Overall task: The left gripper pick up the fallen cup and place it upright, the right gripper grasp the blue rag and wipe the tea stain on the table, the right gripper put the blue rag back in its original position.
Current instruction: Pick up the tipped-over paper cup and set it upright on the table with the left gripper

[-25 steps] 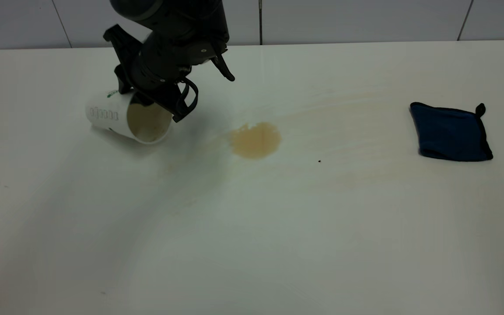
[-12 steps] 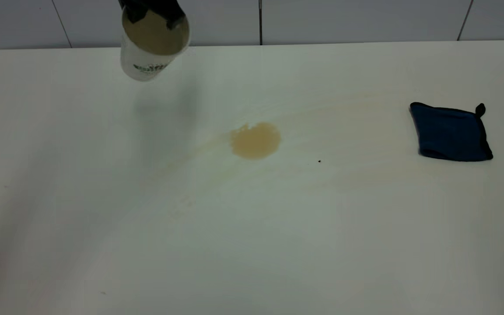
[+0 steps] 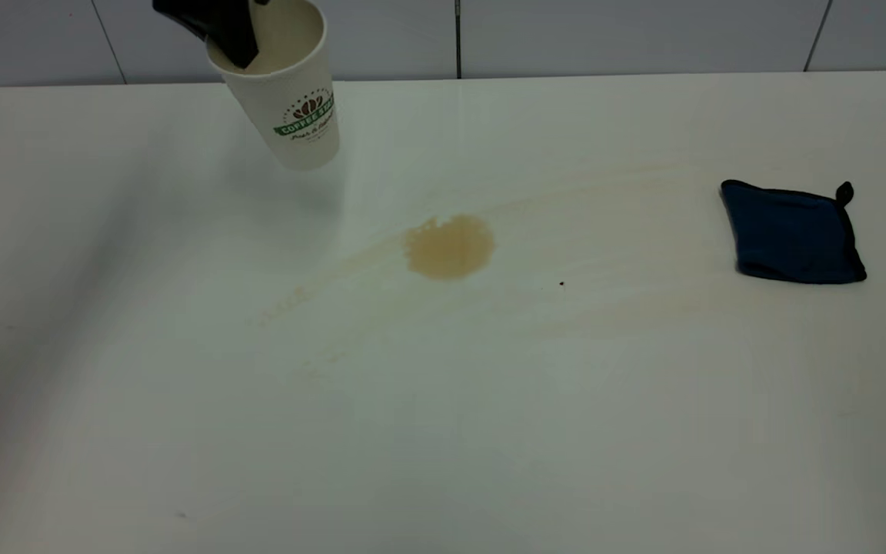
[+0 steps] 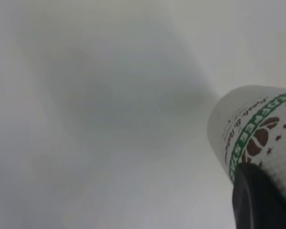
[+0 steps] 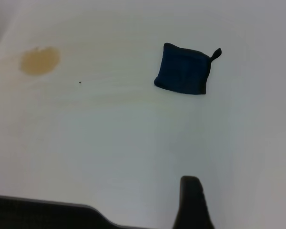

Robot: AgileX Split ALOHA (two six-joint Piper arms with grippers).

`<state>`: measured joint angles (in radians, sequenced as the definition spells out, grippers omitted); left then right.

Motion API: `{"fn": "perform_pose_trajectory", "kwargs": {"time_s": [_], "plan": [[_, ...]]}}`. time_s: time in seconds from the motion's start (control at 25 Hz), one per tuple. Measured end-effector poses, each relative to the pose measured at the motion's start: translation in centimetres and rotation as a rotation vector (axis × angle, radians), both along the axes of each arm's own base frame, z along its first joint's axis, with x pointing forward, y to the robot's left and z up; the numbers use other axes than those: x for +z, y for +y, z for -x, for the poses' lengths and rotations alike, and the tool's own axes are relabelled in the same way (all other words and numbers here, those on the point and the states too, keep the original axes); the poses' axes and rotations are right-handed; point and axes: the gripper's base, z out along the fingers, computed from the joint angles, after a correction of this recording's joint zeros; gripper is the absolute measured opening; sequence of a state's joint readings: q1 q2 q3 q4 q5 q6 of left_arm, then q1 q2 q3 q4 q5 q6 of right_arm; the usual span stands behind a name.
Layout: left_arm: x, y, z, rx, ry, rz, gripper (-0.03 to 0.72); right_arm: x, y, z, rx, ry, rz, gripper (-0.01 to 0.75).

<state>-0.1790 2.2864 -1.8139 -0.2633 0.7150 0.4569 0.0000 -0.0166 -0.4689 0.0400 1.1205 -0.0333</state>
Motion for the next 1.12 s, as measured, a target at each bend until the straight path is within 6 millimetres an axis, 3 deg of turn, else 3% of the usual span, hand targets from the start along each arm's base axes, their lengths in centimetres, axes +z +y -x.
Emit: {"fn": "perform_pose_trajectory", "kwargs": {"time_s": [0.24, 0.52, 0.72, 0.84, 1.04, 1.12], "plan": [[-4.0, 2.1, -0.7, 0.065, 0.082, 0.059, 0.008, 0.0, 0.0, 0.0, 0.0, 0.0, 0.0, 0.581], [-5.9, 2.1, -0.7, 0.068, 0.107, 0.056, 0.025, 0.0, 0.0, 0.0, 0.0, 0.0, 0.0, 0.581], [-7.0, 2.1, -0.7, 0.073, 0.128, 0.053, 0.101, 0.0, 0.0, 0.0, 0.0, 0.0, 0.0, 0.581], [-7.1, 2.1, -0.7, 0.084, 0.134, 0.057, 0.217, 0.0, 0.0, 0.0, 0.0, 0.0, 0.0, 0.581], [-6.5, 2.1, -0.8, 0.094, 0.128, 0.063, 0.633, 0.0, 0.0, 0.0, 0.0, 0.0, 0.0, 0.581], [-4.9, 2.1, -1.0, 0.094, 0.108, 0.07, 0.701, 0.0, 0.0, 0.0, 0.0, 0.0, 0.0, 0.581]]}}
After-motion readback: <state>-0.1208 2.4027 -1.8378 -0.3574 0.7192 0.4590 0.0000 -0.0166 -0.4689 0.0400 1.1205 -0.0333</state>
